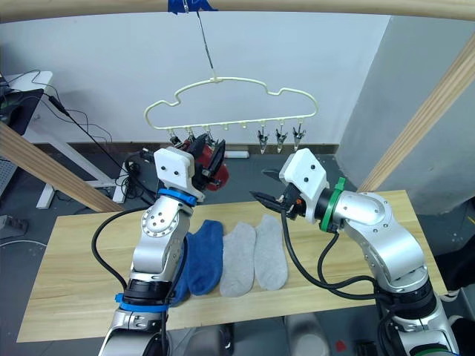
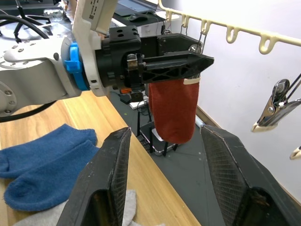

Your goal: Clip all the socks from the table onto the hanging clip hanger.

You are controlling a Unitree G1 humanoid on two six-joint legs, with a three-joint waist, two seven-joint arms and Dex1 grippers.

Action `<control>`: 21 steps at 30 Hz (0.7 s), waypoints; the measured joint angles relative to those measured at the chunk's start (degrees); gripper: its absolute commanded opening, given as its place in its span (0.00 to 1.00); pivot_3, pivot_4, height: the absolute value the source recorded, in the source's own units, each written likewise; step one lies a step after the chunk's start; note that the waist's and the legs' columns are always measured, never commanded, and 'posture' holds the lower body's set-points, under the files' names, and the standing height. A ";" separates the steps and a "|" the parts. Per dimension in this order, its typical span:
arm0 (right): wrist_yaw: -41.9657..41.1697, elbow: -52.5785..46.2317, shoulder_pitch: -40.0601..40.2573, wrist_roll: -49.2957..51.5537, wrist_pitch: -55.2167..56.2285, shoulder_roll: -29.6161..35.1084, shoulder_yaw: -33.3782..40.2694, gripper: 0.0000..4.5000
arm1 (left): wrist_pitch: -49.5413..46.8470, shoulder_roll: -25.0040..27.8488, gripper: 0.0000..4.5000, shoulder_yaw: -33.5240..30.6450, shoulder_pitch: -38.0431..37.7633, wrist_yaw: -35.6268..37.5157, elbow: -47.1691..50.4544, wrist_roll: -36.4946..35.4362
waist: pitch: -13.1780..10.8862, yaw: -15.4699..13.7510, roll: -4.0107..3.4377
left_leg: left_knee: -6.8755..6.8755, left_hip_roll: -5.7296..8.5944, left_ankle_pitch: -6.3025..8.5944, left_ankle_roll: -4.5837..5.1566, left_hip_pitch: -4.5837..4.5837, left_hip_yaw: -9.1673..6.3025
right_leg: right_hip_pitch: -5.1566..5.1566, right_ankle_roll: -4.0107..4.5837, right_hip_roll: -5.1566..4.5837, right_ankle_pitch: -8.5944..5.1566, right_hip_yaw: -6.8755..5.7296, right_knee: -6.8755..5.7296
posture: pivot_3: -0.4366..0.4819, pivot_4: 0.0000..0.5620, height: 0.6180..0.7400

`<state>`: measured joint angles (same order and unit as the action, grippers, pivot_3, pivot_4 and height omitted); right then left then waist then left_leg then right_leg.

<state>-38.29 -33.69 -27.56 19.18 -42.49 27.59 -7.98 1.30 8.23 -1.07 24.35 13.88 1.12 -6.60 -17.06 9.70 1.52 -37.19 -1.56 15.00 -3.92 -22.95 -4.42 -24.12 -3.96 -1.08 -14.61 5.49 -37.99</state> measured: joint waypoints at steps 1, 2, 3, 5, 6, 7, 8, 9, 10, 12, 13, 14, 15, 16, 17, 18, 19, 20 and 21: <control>-0.02 0.00 0.00 0.04 0.09 0.00 0.00 0.55 | 0.01 -0.01 0.45 -0.04 0.05 -0.13 0.00 0.00 | 0.00 0.00 0.00 | 0.00 0.00 0.00 0.00 0.00 0.00 | 0.00 0.00 0.00 0.00 0.00 0.00 | 0.19 0.50 1.00; -0.04 0.00 0.00 0.09 0.23 0.01 0.00 0.55 | 0.01 -0.04 0.45 -0.08 0.06 -0.40 0.00 0.00 | 0.00 0.00 0.00 | 0.00 0.00 0.00 0.00 0.00 0.00 | 0.00 0.00 0.00 0.00 0.00 -0.01 | 0.19 0.50 1.00; -0.05 0.00 0.00 0.10 0.37 0.03 0.00 0.55 | 0.01 -0.05 0.45 -0.12 0.06 -0.58 0.00 0.00 | 0.00 0.00 0.00 | 0.00 0.00 0.00 0.00 0.00 0.00 | 0.00 0.00 0.00 0.00 -0.01 -0.01 | 0.19 0.50 1.00; -0.09 0.00 0.00 0.20 0.65 0.03 0.00 0.55 | 0.00 -0.09 0.45 -0.38 0.10 -0.80 -0.17 0.02 | 0.00 0.00 0.00 | 0.00 0.00 0.00 0.00 0.01 0.00 | 0.00 0.00 0.00 0.00 0.00 -0.01 | 0.19 0.50 1.00; -0.10 0.00 0.02 0.30 0.69 0.03 0.00 0.55 | -0.01 -0.08 0.45 -0.46 0.19 -0.88 -0.56 0.08 | 0.00 0.00 0.00 | -0.01 0.00 0.00 0.00 0.01 0.00 | 0.00 0.00 0.00 0.00 0.00 -0.01 | 0.19 0.50 1.00; -0.11 0.01 0.02 0.42 0.72 0.03 0.00 0.55 | -0.07 -0.08 0.45 -0.49 0.24 -0.94 -0.99 0.15 | 0.00 0.00 0.00 | -0.01 0.00 0.00 0.00 0.01 0.00 | 0.00 0.00 0.00 0.00 -0.01 -0.01 | 0.19 0.50 1.00; -0.11 0.01 0.04 0.50 0.73 0.02 0.00 0.55 | -0.16 -0.08 0.45 -0.49 0.24 -0.99 -1.30 0.26 | 0.00 0.01 0.00 | -0.01 0.00 0.00 0.00 0.00 0.00 | 0.00 0.00 0.00 0.00 0.00 -0.01 | 0.19 0.50 1.00; -0.11 0.02 0.06 0.59 0.75 0.00 0.00 0.55 | -0.27 -0.07 0.45 -0.49 0.24 -1.05 -1.50 0.34 | 0.00 0.01 0.00 | -0.01 0.00 0.00 0.00 0.00 0.00 | 0.00 0.00 0.00 0.00 -0.01 0.00 | 0.19 0.50 1.00; -0.09 0.03 0.06 0.62 0.82 -0.02 0.00 0.55 | -0.37 -0.07 0.45 -0.49 0.25 -1.11 -1.59 0.40 | 0.00 0.01 0.00 | -0.01 0.00 0.00 0.00 0.00 0.00 | 0.00 0.00 0.00 0.00 -0.01 0.00 | 0.19 0.50 1.00; 0.06 0.19 0.06 0.59 1.23 -0.20 0.00 0.55 | -0.56 -0.06 0.45 -0.45 0.32 -1.24 -1.68 0.63 | 0.00 0.00 0.00 | 0.00 0.00 0.00 0.00 0.00 0.00 | 0.00 0.00 0.00 0.00 -0.01 -0.01 | 0.19 0.50 1.00; 0.31 0.35 0.06 0.49 1.74 -0.36 0.00 0.55 | -0.59 -0.06 0.45 -0.44 0.38 -1.29 -1.73 0.71 | 0.00 0.00 0.00 | 0.00 0.00 0.00 0.00 0.00 0.00 | 0.00 0.00 0.00 0.00 0.00 -0.01 | 0.19 0.50 1.00; 0.67 0.40 0.06 0.38 2.13 -0.60 0.00 0.55 | -0.60 -0.06 0.45 -0.44 0.50 -1.34 -1.83 0.75 | 0.00 0.00 0.00 | -0.01 0.00 0.00 0.00 0.00 0.00 | 0.00 0.00 0.00 0.00 -0.01 -0.01 | 0.19 0.50 1.00; 0.91 0.43 0.06 0.32 2.38 -0.75 0.00 0.55 | -0.61 -0.06 0.45 -0.44 0.64 -1.39 -1.95 0.78 | 0.00 0.00 0.00 | -0.01 0.00 0.00 0.00 0.00 0.00 | 0.00 0.00 0.00 0.00 -0.01 -0.01 | 0.19 0.50 1.00; 1.03 0.61 0.06 0.28 2.74 -0.84 0.00 0.55 | -0.62 -0.07 0.45 -0.44 0.80 -1.47 -2.08 0.83 | 0.00 0.00 0.00 | -0.01 0.00 0.00 0.00 0.00 0.00 | 0.00 0.00 0.00 0.00 -0.01 -0.01 | 0.19 0.50 1.00; 1.12 0.92 0.06 0.25 3.04 -0.89 0.00 0.55 | -0.62 -0.07 0.45 -0.44 0.98 -1.55 -2.15 0.89 | 0.00 0.00 0.00 | -0.01 0.00 0.00 0.00 0.01 0.00 | 0.00 0.00 0.00 0.00 0.00 -0.01 | 0.19 0.50 1.00; 1.13 1.16 0.06 0.23 3.20 -0.89 0.00 0.55 | -0.62 -0.07 0.45 -0.44 1.07 -1.63 -2.18 0.90 | 0.00 0.01 0.00 | -0.02 0.00 0.00 0.00 0.01 0.00 | 0.00 0.00 0.00 0.00 0.00 -0.01 | 0.19 0.50 1.00; 1.15 1.31 0.06 0.22 3.29 -0.88 0.00 0.55 | -0.62 -0.07 0.45 -0.44 1.09 -1.73 -2.19 0.90 | 0.00 0.01 0.00 | -0.01 0.00 0.00 0.00 0.01 0.00 | 0.00 0.00 0.00 0.00 0.00 -0.02 | 0.19 0.50 1.00; 1.15 1.38 0.06 0.20 3.36 -0.87 0.00 0.55 | -0.62 -0.07 0.45 -0.44 1.09 -1.79 -2.22 0.91 | 0.00 0.00 0.00 | -0.01 0.00 0.00 0.00 0.00 0.00 | 0.00 0.00 0.00 0.00 -0.01 -0.01 | 0.19 0.50 1.00; 1.15 1.38 0.06 0.20 3.40 -0.87 0.00 0.55 | -0.62 -0.07 0.41 -0.44 1.09 -1.83 -2.25 0.91 | 0.00 0.00 0.00 | -0.01 0.00 0.00 0.00 0.01 0.00 | 0.00 0.00 0.00 0.00 -0.01 -0.01 | 0.19 0.50 1.00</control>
<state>-37.14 -32.31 -27.50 19.38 -39.09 26.72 -7.98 0.68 8.16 -1.51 25.44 12.05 -1.13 -5.69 -17.05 9.71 1.53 -37.20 -1.57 15.00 -3.92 -22.94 -4.42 -24.12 -3.96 -1.08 -14.61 5.48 -38.00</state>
